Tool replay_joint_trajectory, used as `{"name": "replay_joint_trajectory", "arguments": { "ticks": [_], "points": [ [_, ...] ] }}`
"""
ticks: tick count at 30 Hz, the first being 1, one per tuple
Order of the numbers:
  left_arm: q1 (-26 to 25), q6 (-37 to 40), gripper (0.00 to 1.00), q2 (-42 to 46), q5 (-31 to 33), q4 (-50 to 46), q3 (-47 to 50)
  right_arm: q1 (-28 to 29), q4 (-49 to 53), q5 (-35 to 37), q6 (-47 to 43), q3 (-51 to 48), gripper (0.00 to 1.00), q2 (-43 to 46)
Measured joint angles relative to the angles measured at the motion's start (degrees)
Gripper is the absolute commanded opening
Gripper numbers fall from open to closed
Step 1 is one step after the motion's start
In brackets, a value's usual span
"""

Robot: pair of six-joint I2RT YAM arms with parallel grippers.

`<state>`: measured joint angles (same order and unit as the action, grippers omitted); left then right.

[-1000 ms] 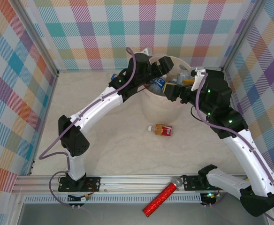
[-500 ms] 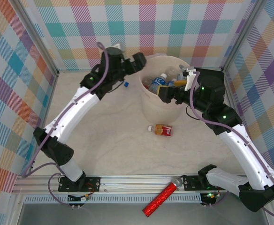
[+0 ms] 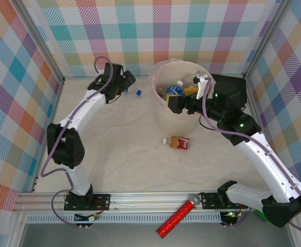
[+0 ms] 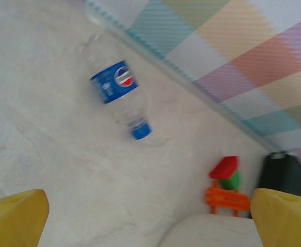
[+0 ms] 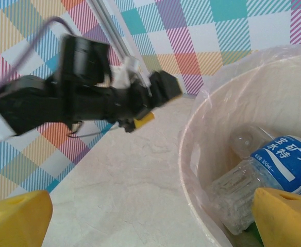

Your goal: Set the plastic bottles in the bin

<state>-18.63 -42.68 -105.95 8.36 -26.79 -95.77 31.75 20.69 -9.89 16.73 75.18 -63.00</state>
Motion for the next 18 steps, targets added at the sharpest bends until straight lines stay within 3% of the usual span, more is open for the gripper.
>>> {"name": "replay_joint_trajectory", "arguments": {
  "ticks": [18],
  "points": [
    [0.1,-1.5,0.92,-27.5,13.9,0.8,-24.1,2.0,3.5,2.3,-2.5,3.3,0.99,-2.1]
  ]
}}
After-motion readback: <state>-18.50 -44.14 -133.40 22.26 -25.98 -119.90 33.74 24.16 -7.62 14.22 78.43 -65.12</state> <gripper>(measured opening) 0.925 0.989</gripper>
